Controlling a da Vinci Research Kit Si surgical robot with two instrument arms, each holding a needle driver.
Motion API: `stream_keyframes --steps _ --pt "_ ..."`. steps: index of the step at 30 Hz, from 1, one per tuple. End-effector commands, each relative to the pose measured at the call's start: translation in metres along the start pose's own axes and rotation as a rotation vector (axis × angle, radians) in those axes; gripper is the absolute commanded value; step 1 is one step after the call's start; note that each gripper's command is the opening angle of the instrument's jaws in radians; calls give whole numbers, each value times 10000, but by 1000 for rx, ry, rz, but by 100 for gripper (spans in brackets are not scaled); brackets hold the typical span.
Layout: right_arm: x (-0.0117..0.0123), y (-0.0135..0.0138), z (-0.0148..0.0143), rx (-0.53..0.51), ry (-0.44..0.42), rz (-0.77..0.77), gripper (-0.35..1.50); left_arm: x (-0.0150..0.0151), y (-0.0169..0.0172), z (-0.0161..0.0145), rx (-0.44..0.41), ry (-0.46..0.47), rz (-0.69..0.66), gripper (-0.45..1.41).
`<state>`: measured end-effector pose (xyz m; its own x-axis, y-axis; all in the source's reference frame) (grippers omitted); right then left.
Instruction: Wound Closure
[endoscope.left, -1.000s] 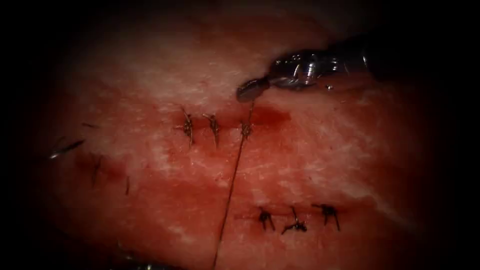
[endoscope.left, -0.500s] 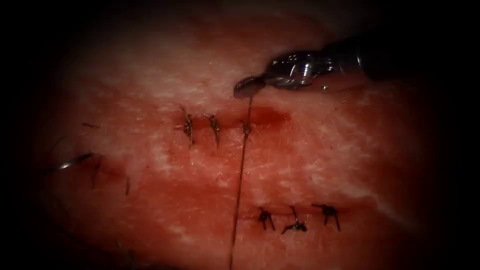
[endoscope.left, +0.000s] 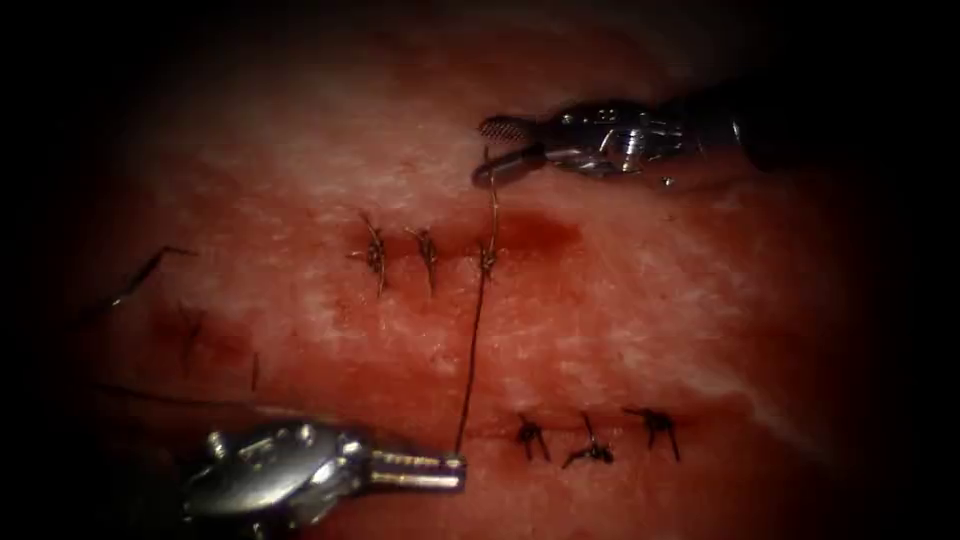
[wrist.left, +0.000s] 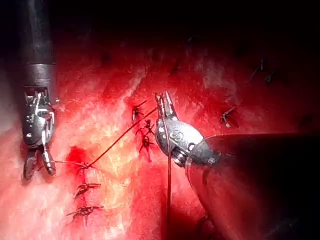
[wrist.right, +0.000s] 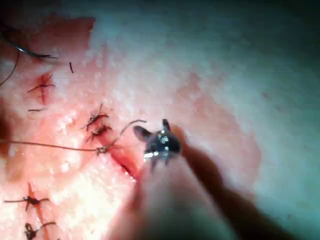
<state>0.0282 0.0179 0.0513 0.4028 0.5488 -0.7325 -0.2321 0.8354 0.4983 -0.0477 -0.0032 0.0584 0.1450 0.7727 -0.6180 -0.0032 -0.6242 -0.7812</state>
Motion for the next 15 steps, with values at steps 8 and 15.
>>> stream_keyframes --steps 8,15 --pt "10 -29 -45 -105 28 10 121 52 -28 0 2 14 43 -45" --pt "43 -72 -42 -101 106 -24 91 77 -68 -11 33 -16 69 -45"
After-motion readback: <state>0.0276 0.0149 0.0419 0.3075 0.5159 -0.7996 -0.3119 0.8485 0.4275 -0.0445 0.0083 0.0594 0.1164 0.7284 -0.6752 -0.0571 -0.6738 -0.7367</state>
